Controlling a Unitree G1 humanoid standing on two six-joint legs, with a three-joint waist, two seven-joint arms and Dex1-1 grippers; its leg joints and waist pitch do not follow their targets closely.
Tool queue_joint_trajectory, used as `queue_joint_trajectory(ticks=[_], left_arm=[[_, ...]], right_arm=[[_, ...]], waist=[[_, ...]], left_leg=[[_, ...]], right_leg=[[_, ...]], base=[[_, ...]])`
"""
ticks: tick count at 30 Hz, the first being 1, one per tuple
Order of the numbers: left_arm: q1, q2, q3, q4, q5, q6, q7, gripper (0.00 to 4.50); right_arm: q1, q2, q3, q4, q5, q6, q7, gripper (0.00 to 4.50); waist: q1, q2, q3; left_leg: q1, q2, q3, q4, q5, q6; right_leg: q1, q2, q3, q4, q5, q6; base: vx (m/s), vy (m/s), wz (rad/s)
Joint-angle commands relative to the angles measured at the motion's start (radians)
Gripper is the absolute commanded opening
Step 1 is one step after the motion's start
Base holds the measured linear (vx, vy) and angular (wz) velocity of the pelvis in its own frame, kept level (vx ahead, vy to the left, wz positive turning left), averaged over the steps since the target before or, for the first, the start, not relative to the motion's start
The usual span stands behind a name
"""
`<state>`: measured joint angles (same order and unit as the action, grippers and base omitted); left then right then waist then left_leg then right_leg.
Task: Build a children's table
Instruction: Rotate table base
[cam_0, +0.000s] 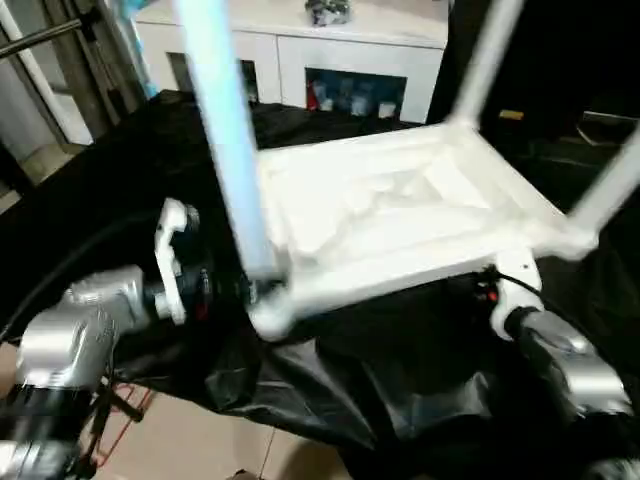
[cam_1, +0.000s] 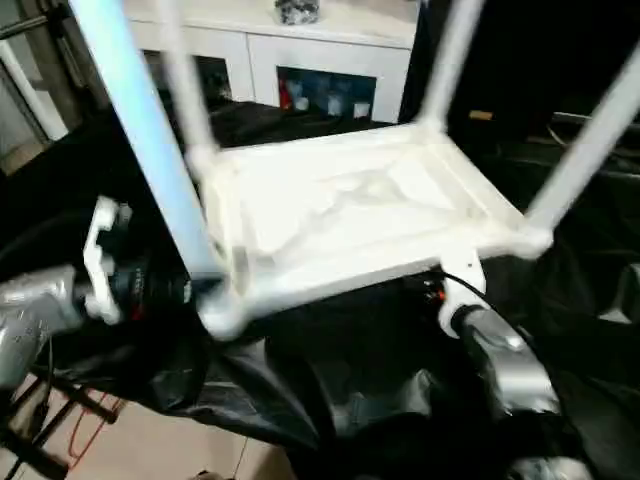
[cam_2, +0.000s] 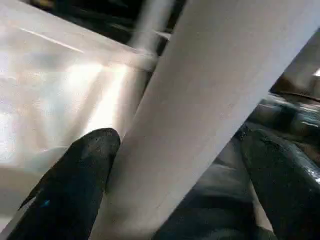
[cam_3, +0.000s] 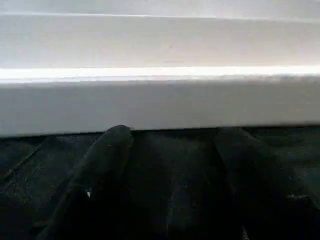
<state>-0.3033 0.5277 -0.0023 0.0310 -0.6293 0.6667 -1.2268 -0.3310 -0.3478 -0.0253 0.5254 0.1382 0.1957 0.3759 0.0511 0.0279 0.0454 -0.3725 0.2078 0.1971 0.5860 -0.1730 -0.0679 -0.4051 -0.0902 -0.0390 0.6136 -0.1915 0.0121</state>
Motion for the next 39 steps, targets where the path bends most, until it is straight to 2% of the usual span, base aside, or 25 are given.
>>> queue_joint_trajectory(ticks=[1, 2, 3, 4, 6, 7, 10, 11, 13, 19, 20, 21, 23, 24, 25, 26, 27, 28, 29, 32, 36, 39], left_arm=[[0.012, -0.001, -0.046, -0.075, -0.049, 0.068, -0.028, 4.41], [0.015, -0.01, -0.052, -0.098, -0.071, 0.091, -0.026, 4.41], [0.016, -0.012, -0.053, -0.108, -0.081, 0.102, -0.025, 4.41], [0.016, -0.029, -0.062, -0.13, -0.095, 0.123, -0.009, 4.41], [0.01, -0.048, -0.069, -0.142, -0.106, 0.133, 0.005, 4.41], [0.007, -0.055, -0.072, -0.146, -0.113, 0.141, 0.01, 4.41], [-0.015, -0.089, -0.099, -0.156, -0.13, 0.163, 0.017, 4.41], [-0.019, -0.095, -0.103, -0.157, -0.132, 0.167, 0.016, 4.41], [-0.048, -0.139, -0.123, -0.151, -0.132, 0.17, 0.036, 4.41], [-0.122, -0.252, -0.187, -0.096, -0.1, 0.135, 0.055, 4.41], [-0.134, -0.267, -0.197, -0.084, -0.089, 0.124, 0.06, 4.41], [-0.151, -0.287, -0.215, -0.06, -0.062, 0.098, 0.065, 4.41], [-0.163, -0.301, -0.224, -0.04, -0.038, 0.072, 0.076, 4.41], [-0.189, -0.331, -0.23, 0.012, 0.005, 0.023, 0.117, 4.41], [-0.216, -0.355, -0.237, 0.079, 0.075, -0.053, 0.178, 4.41], [-0.229, -0.361, -0.241, 0.111, 0.111, -0.089, 0.208, 4.41], [-0.238, -0.366, -0.245, 0.135, 0.139, -0.117, 0.231, 4.41], [-0.251, -0.373, -0.246, 0.181, 0.193, -0.196, 0.274, 4.41], [-0.263, -0.372, -0.243, 0.22, 0.231, -0.246, 0.308, 4.41], [-0.259, -0.354, -0.242, 0.247, 0.278, -0.319, 0.326, 4.41], [-0.259, -0.328, -0.253, 0.291, 0.338, -0.358, 0.372, 4.41], [-0.246, -0.306, -0.258, 0.324, 0.352, -0.389, 0.33, 4.41]], right_arm=[[-0.049, 0.034, 0.042, 0.02, -0.009, -0.035, 0.011, 3.12], [-0.061, 0.042, 0.052, 0.032, -0.013, -0.041, 0.014, 3.12], [-0.066, 0.046, 0.055, 0.038, -0.016, -0.044, 0.015, 3.12], [-0.089, 0.062, 0.069, 0.062, -0.027, -0.054, 0.018, 3.12], [-0.109, 0.079, 0.08, 0.079, -0.032, -0.065, 0.031, 3.12], [-0.119, 0.087, 0.083, 0.09, -0.037, -0.072, 0.038, 3.12], [-0.156, 0.123, 0.104, 0.127, -0.054, -0.093, 0.066, 3.12], [-0.16, 0.127, 0.108, 0.131, -0.056, -0.096, 0.069, 3.12], [-0.192, 0.152, 0.123, 0.174, -0.07, -0.115, 0.072, 3.12], [-0.234, 0.191, 0.131, 0.25, -0.072, -0.145, 0.095, 3.12], [-0.24, 0.194, 0.132, 0.263, -0.078, -0.152, 0.093, 3.12], [-0.247, 0.198, 0.13, 0.277, -0.085, -0.157, 0.083, 3.12], [-0.251, 0.199, 0.127, 0.283, -0.087, -0.158, 0.076, 3.12], [-0.257, 0.199, 0.121, 0.295, -0.091, -0.168, 0.07, 3.12], [-0.261, 0.197, 0.115, 0.304, -0.095, -0.176, 0.058, 3.12], [-0.264, 0.194, 0.112, 0.31, -0.097, -0.18, 0.051, 3.12], [-0.265, 0.192, 0.11, 0.315, -0.098, -0.182, 0.045, 3.12], [-0.267, 0.185, 0.104, 0.323, -0.102, -0.186, 0.032, 3.12], [-0.264, 0.174, 0.095, 0.329, -0.104, -0.192, 0.024, 3.12], [-0.25, 0.147, 0.072, 0.316, -0.094, -0.199, 0.027, 3.12], [-0.231, 0.112, 0.047, 0.288, -0.085, -0.203, 0.044, 3.12], [-0.203, 0.069, 0.034, 0.238, -0.072, -0.196, 0.082, 3.12]], waist=[[0.002, -0.007, -0.053], [-0.004, -0.008, -0.052], [-0.005, -0.016, -0.051], [-0.006, -0.012, -0.053], [-0.01, -0.016, -0.054], [-0.014, -0.02, -0.054], [-0.014, -0.018, -0.058], [-0.015, -0.024, -0.059], [-0.013, -0.022, -0.06], [-0.008, -0.029, -0.059], [-0.01, -0.031, -0.059], [-0.009, -0.027, -0.058], [-0.008, -0.032, -0.059], [-0.01, -0.035, -0.059], [-0.009, -0.031, -0.06], [-0.01, -0.026, -0.06], [-0.01, -0.029, -0.06], [-0.009, -0.028, -0.061], [-0.01, -0.029, -0.062], [-0.008, -0.033, -0.064], [-0.001, -0.033, -0.065], [0.0, -0.036, -0.061]], left_leg=[[0.012, 0.008, -0.005, -0.068, -0.254, 0.003], [0.011, 0.007, -0.006, -0.07, -0.268, -0.008], [0.011, 0.007, -0.005, -0.07, -0.272, -0.008], [0.012, 0.007, -0.007, -0.07, -0.273, -0.011], [0.011, 0.006, -0.007, -0.068, -0.258, -0.013], [0.009, 0.006, -0.006, -0.067, -0.247, -0.01], [0.01, 0.005, -0.005, -0.063, -0.208, 0.002], [0.009, 0.005, -0.003, -0.063, -0.198, 0.007], [0.01, 0.006, -0.002, -0.06, -0.171, 0.014], [0.012, 0.006, 0.0, -0.057, -0.163, 0.024], [0.01, 0.006, 0.0, -0.058, -0.162, 0.025], [0.011, 0.007, -0.001, -0.058, -0.168, 0.024], [0.01, 0.006, -0.001, -0.058, -0.172, 0.022], [0.006, 0.006, -0.002, -0.058, -0.169, 0.024], [0.01, 0.006, -0.001, -0.056, -0.172, 0.024], [0.009, 0.005, -0.003, -0.056, -0.171, 0.024], [0.011, 0.004, -0.003, -0.056, -0.177, 0.024], [0.008, 0.006, -0.006, -0.057, -0.178, 0.023], [0.009, 0.006, -0.005, -0.055, -0.186, 0.023], [0.01, 0.006, -0.005, -0.054, -0.178, 0.028], [0.01, 0.009, -0.004, -0.053, -0.165, 0.043], [0.011, 0.006, -0.003, -0.053, -0.193, 0.041]], right_leg=[[0.043, -0.029, 0.024, -0.073, -0.239, -0.225], [0.044, -0.03, 0.024, -0.072, -0.259, -0.218], [0.044, -0.029, 0.024, -0.076, -0.272, -0.21], [0.044, -0.03, 0.026, -0.075, -0.284, -0.202], [0.045, -0.029, 0.026, -0.074, -0.27, -0.199], [0.045, -0.027, 0.026, -0.073, -0.251, -0.201], [0.047, -0.026, 0.027, -0.067, -0.186, -0.217], [0.048, -0.025, 0.027, -0.065, -0.169, -0.222], [0.048, -0.026, 0.027, -0.06, -0.119, -0.245], [0.053, -0.027, 0.028, -0.058, -0.087, -0.256], [0.054, -0.027, 0.028, -0.058, -0.088, -0.256], [0.053, -0.028, 0.028, -0.06, -0.096, -0.255], [0.056, -0.028, 0.028, -0.061, -0.105, -0.248], [0.059, -0.029, 0.028, -0.062, -0.106, -0.243], [0.056, -0.028, 0.028, -0.064, -0.105, -0.24], [0.058, -0.028, 0.028, -0.064, -0.103, -0.24], [0.057, -0.027, 0.027, -0.069, -0.116, -0.23], [0.061, -0.029, 0.026, -0.066, -0.11, -0.229], [0.059, -0.029, 0.027, -0.067, -0.11, -0.226], [0.06, -0.029, 0.026, -0.065, -0.105, -0.23], [0.058, -0.028, 0.025, -0.061, -0.067, -0.25], [0.057, -0.029, 0.025, -0.068, -0.127, -0.235]], base=[[0.0, 0.0, 0.0], [0.0, 0.0, 0.0], [0.0, 0.0, 0.0], [0.0, 0.0, 0.0], [0.0, 0.0, 0.0], [0.0, 0.0, 0.0], [0.0, 0.0, 0.0], [0.0, 0.0, 0.0], [0.0, 0.0, 0.0], [0.0, 0.0, 0.0], [0.0, 0.0, 0.0], [0.0, 0.0, 0.0], [0.0, 0.0, 0.0], [0.0, 0.0, 0.0], [0.0, 0.0, 0.0], [0.0, 0.0, 0.0], [0.0, 0.0, 0.0], [0.0, 0.0, 0.0], [0.0, 0.0, 0.0], [0.0, 0.0, 0.0], [0.0, 0.0, 0.0], [0.0, 0.0, 0.0]])
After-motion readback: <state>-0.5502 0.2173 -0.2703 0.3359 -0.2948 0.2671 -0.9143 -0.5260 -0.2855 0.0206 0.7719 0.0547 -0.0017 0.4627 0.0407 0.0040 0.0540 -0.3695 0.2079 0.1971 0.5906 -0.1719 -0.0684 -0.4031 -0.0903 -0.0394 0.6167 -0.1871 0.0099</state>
